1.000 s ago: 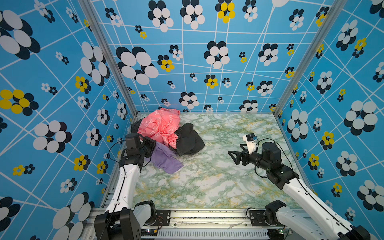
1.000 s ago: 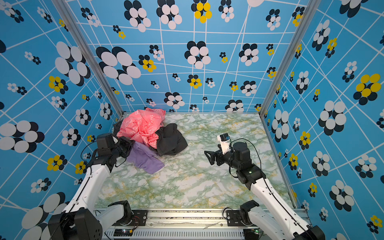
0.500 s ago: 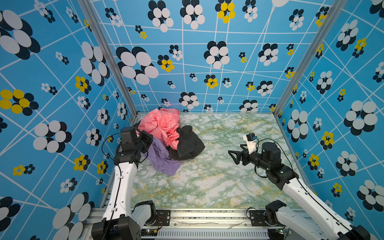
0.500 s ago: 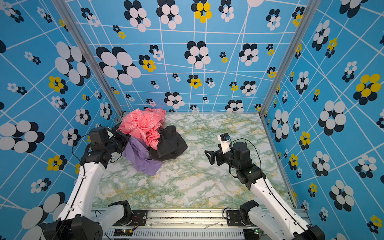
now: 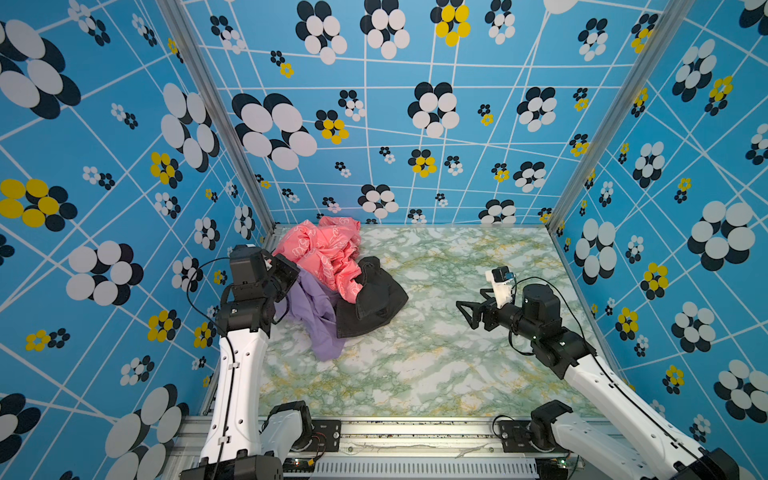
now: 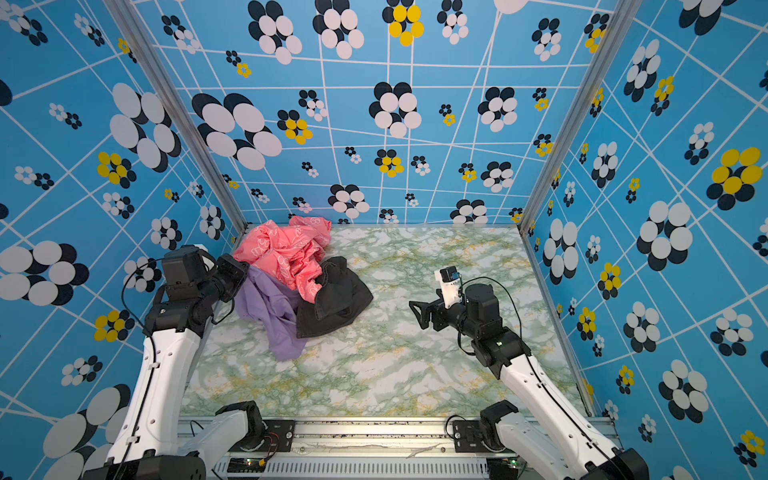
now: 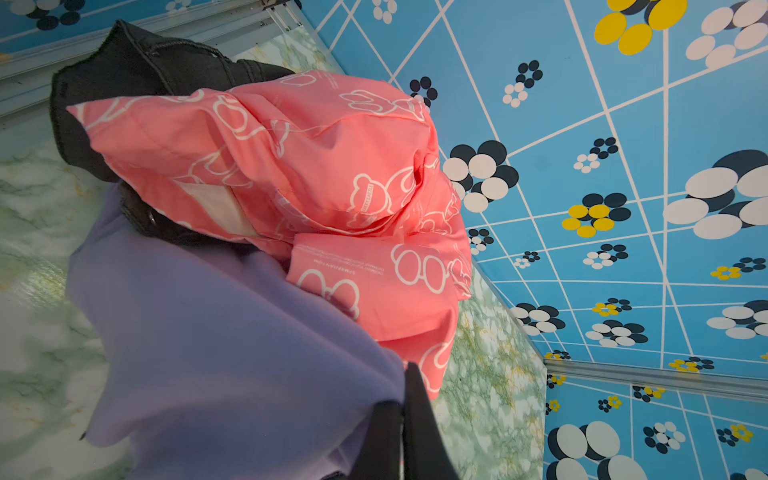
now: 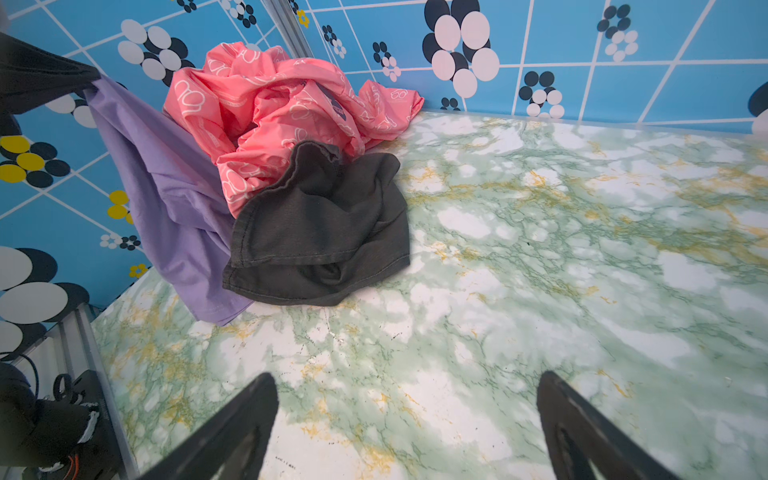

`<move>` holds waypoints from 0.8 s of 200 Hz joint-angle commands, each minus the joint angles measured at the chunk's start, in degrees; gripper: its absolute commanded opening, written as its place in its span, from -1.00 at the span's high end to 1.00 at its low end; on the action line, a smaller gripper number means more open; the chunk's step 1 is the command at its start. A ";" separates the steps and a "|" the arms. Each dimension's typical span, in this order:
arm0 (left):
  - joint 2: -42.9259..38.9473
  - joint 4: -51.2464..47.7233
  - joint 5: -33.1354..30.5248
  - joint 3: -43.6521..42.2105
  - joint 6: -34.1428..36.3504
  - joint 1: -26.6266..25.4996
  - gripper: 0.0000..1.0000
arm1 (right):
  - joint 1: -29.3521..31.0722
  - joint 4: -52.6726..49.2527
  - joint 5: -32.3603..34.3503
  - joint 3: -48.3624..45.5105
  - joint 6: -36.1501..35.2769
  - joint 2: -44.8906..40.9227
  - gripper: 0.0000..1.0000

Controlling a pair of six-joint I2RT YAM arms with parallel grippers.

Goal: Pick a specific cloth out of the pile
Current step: 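Close the left gripper on the lavender shirt and pull it from the pile, then lift the lavender shirt with the left gripper and swing it over the pile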

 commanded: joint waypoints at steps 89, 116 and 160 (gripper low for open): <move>5.09 3.52 3.18 16.53 3.07 0.27 1.00 | 0.46 0.93 0.85 -0.48 0.09 0.70 -0.99; 11.03 2.92 5.17 24.10 4.35 -0.36 1.00 | 0.51 1.14 0.89 -0.34 0.42 0.95 -0.99; 21.26 -0.98 5.36 37.17 6.93 -4.53 1.00 | 0.53 1.07 1.21 0.09 1.00 0.63 -0.98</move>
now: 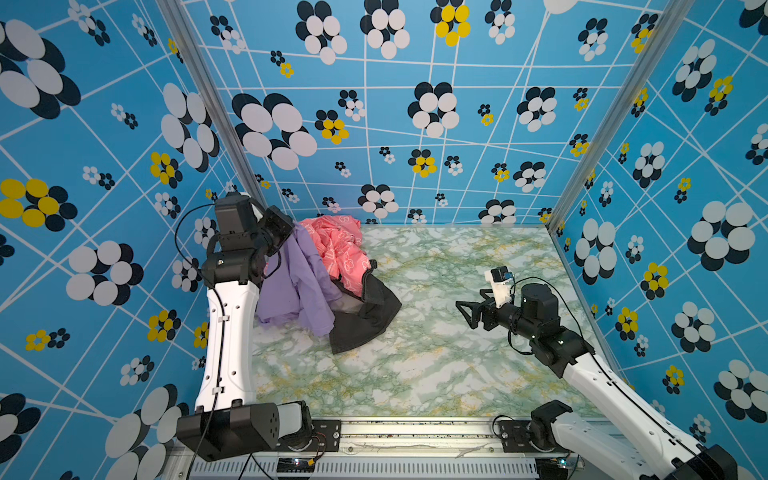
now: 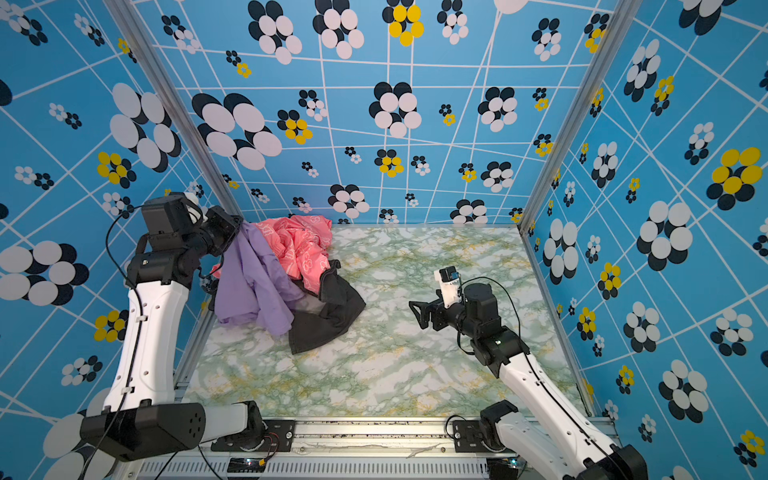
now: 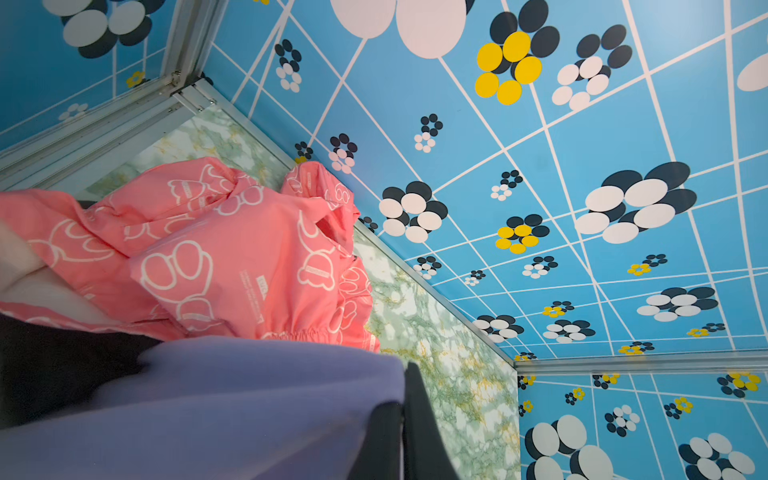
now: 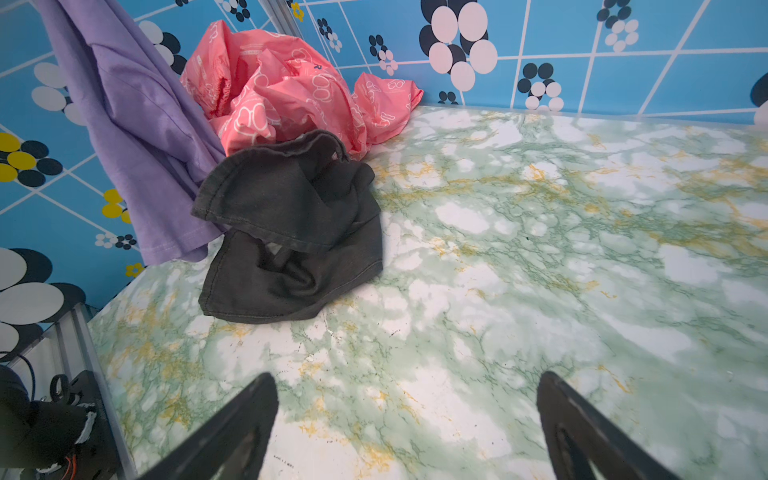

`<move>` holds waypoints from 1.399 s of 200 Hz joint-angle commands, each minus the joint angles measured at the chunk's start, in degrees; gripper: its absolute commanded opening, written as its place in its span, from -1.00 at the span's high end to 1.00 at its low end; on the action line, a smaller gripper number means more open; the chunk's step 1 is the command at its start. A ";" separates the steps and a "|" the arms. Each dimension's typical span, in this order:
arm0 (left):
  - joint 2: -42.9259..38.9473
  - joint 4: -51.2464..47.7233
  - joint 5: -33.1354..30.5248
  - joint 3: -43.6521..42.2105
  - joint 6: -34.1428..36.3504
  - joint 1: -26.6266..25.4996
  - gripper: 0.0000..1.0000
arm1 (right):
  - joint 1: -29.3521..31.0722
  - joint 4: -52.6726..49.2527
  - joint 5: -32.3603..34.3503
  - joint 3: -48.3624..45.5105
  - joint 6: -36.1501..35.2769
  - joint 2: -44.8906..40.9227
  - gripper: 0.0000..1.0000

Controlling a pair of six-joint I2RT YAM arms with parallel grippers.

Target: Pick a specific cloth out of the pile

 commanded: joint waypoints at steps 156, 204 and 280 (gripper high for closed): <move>15.76 -3.77 -4.81 23.07 14.95 -27.17 1.00 | 0.49 -0.84 3.48 1.94 1.72 -1.27 -0.99; 14.60 6.55 -9.21 3.80 16.46 -39.00 1.00 | 0.48 -1.63 6.55 2.18 1.70 -2.53 -0.99; 16.71 10.79 -7.82 -10.88 14.07 -45.90 0.21 | 0.54 -2.64 13.43 1.41 1.38 -5.40 -0.99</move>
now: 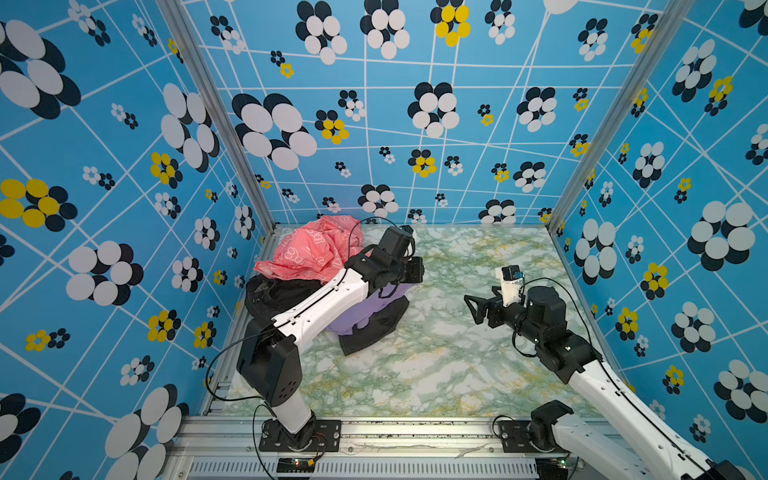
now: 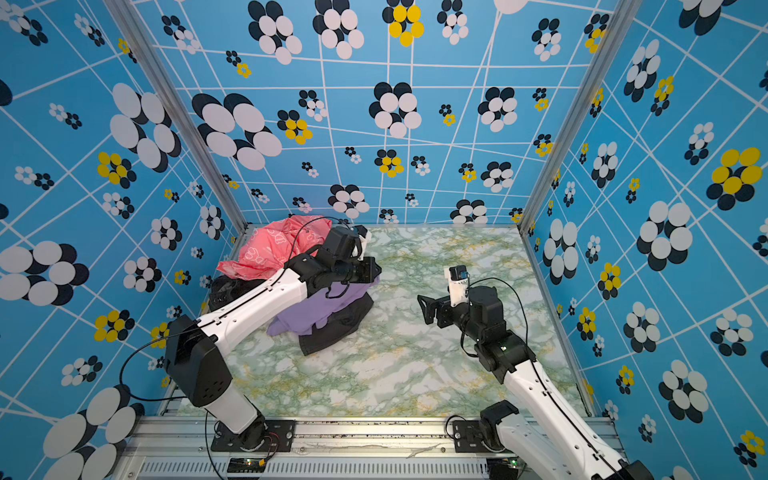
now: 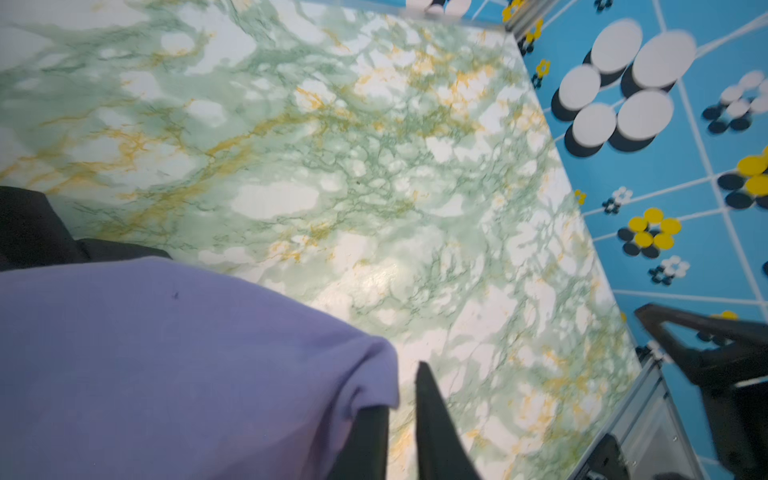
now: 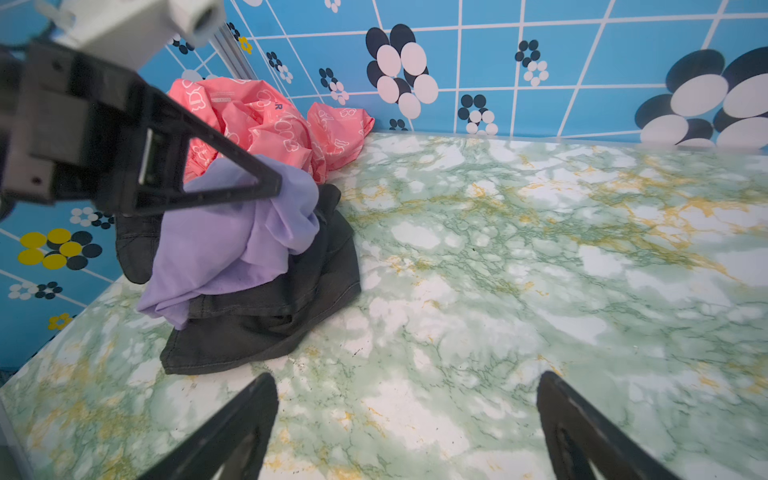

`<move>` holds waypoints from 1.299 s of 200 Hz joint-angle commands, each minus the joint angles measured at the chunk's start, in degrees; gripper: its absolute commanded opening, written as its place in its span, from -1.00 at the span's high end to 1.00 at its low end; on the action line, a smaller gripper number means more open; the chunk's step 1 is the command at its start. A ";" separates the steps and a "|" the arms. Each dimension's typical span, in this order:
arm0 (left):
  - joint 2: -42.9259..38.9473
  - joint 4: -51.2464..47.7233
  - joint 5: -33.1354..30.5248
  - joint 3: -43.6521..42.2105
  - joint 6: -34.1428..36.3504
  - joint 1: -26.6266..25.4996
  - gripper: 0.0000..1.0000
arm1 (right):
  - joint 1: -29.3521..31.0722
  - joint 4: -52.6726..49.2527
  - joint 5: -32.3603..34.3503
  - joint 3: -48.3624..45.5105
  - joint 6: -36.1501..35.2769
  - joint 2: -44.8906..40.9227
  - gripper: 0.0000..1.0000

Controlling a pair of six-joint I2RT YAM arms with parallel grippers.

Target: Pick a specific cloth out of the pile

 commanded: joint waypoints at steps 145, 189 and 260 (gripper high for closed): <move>-36.72 0.63 -5.15 -32.11 -11.86 21.02 -0.91 | 0.23 2.04 0.07 0.25 2.37 0.51 -0.99; -39.67 0.04 -2.60 -39.39 -16.11 25.38 -0.87 | 0.26 2.02 -0.38 0.59 2.37 0.86 -0.99; -43.58 0.54 3.26 -49.00 -19.22 36.39 -0.81 | 0.28 2.52 -0.73 0.49 2.42 1.31 -0.98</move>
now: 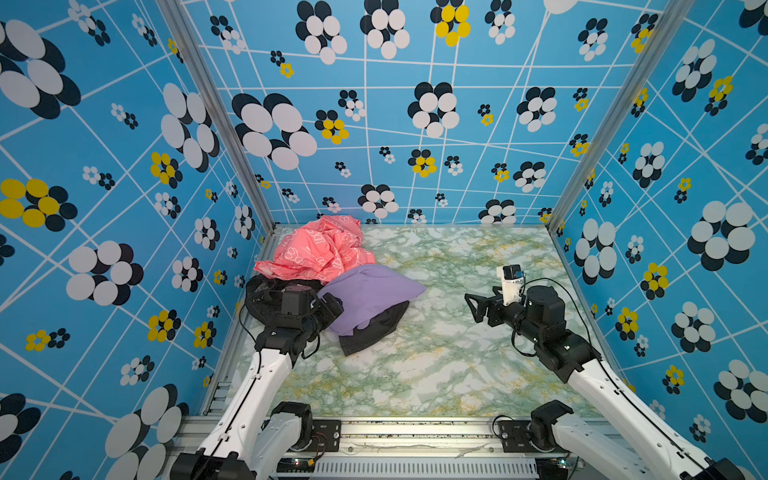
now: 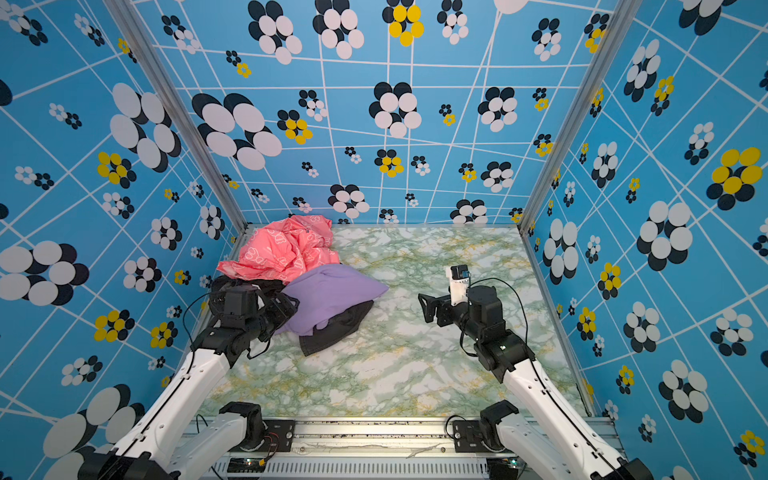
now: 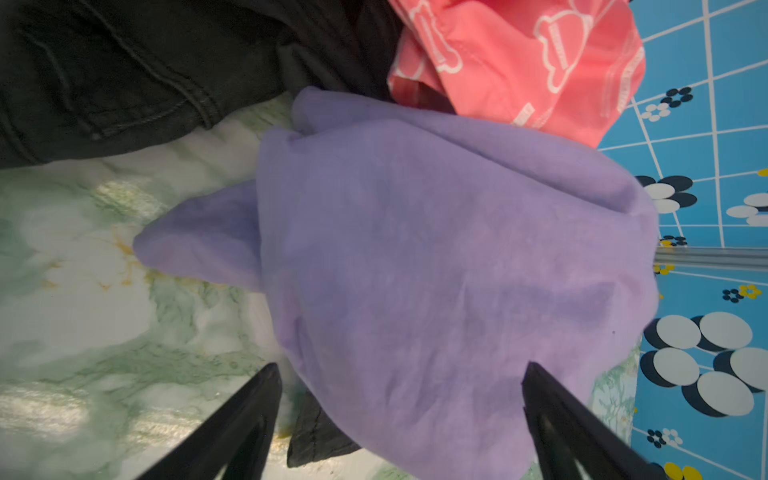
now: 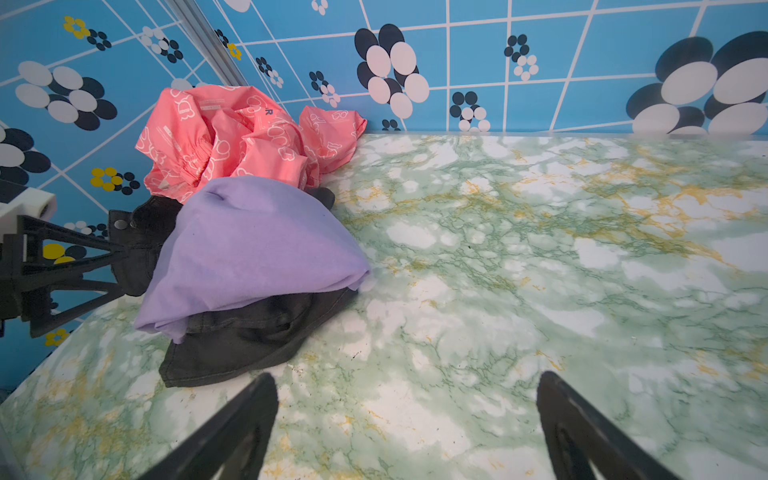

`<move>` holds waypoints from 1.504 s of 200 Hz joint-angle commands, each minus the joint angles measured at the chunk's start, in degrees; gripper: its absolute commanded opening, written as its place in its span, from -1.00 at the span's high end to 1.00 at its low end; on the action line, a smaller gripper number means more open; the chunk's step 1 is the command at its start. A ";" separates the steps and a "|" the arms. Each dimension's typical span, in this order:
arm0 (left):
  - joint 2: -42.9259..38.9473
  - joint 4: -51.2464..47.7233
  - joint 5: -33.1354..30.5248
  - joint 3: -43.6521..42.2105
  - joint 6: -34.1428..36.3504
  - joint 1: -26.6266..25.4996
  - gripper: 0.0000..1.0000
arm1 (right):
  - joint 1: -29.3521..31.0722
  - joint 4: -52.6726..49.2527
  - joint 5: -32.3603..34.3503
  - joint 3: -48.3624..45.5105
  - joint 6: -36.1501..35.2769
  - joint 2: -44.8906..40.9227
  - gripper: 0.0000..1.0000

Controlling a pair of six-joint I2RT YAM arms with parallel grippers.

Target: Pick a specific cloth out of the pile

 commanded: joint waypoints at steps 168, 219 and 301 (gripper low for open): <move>1.99 12.97 9.07 -4.21 -4.42 6.78 1.00 | 0.22 2.31 -1.02 0.47 0.58 0.97 -0.99; -1.79 13.27 10.31 2.43 -5.19 6.65 1.00 | 0.28 2.64 -1.08 0.12 1.00 1.02 -0.99; 7.79 11.75 10.42 28.57 1.40 -3.76 1.00 | 0.25 2.87 -0.90 0.03 1.50 0.63 -0.99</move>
